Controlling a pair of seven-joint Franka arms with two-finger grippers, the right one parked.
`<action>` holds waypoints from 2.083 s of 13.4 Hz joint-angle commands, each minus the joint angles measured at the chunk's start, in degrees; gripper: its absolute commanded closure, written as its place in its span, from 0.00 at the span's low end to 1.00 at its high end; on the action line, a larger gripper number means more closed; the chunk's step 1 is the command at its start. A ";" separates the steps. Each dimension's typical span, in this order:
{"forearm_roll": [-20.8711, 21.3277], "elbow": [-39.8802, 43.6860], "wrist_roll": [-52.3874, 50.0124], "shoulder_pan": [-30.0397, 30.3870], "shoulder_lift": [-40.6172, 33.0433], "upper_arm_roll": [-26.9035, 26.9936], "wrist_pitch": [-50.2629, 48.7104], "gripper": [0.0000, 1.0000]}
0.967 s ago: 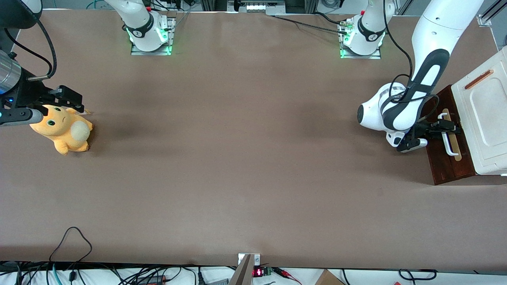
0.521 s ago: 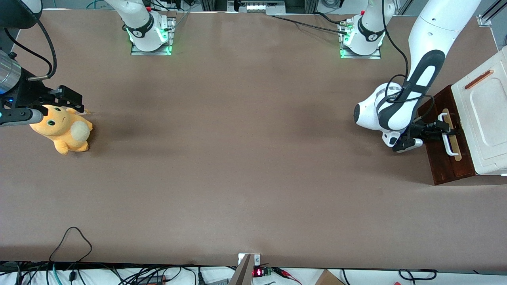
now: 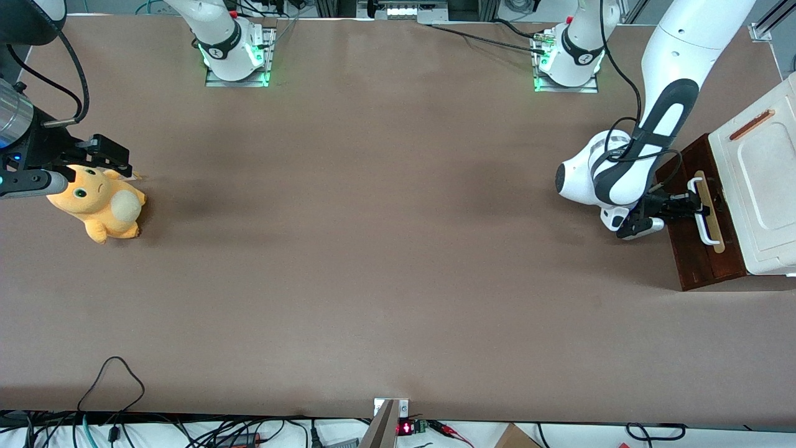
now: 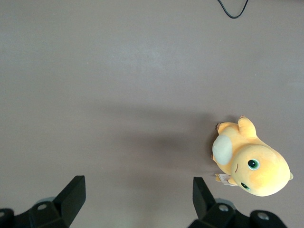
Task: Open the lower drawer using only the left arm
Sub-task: 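Close the left gripper around the white drawer handle, then pull the handle away from the cabinet to slide the drawer out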
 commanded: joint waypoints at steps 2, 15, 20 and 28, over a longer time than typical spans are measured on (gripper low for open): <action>0.76 0.05 -0.78 0.28 0.30 0.19 -0.91 0.67; 0.67 0.83 1.57 -2.25 0.12 -0.95 -0.47 1.00; -1.95 1.80 4.40 -4.37 -0.41 -8.06 -0.56 1.00; -4.60 1.89 4.66 -4.64 -1.19 -8.86 -0.21 0.00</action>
